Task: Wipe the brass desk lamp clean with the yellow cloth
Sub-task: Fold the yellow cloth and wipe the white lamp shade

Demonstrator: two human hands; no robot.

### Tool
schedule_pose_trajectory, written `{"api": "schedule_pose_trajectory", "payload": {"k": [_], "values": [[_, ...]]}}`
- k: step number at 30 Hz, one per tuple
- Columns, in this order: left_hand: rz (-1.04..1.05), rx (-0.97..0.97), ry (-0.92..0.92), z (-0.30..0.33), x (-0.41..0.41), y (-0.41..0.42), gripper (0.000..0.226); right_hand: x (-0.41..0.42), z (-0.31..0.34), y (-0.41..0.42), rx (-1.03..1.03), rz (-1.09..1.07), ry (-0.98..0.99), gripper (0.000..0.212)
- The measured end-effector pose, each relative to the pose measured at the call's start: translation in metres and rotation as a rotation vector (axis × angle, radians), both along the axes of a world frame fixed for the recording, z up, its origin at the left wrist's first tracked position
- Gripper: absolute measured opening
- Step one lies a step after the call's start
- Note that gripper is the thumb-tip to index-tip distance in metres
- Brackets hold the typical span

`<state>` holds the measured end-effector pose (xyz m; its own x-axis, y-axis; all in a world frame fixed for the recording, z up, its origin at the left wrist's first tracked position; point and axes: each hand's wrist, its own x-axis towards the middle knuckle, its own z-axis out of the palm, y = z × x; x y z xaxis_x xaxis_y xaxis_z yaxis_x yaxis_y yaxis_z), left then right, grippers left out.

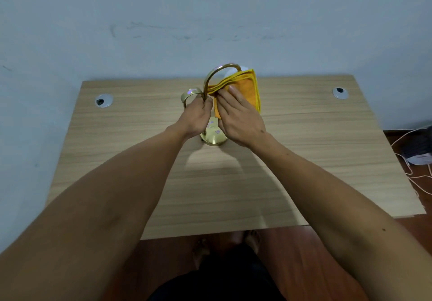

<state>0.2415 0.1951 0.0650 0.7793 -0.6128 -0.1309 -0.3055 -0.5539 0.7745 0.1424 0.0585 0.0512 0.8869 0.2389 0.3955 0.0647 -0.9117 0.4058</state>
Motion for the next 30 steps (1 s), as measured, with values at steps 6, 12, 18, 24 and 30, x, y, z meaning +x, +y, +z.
{"api": "schedule_pose_trajectory", "payload": {"k": [6,12,18,24,30], "values": [[0.018,-0.042,0.075,0.001,0.0,0.0,0.042,-0.031,-0.022,-0.017,0.092,0.092,0.064,0.043],[0.004,-0.074,0.127,0.002,-0.001,0.001,0.032,-0.059,-0.008,-0.039,1.123,-0.582,-0.032,0.037],[0.022,-0.082,0.2,-0.001,0.008,0.0,0.031,-0.038,0.053,-0.078,2.257,-0.706,-0.427,0.028],[0.06,-0.057,0.228,0.003,0.014,-0.001,0.036,0.01,0.11,-0.061,2.091,-0.218,0.039,0.038],[0.09,-0.031,0.208,0.003,0.011,-0.001,0.038,0.048,0.116,-0.072,1.709,-0.248,0.488,0.04]]}}
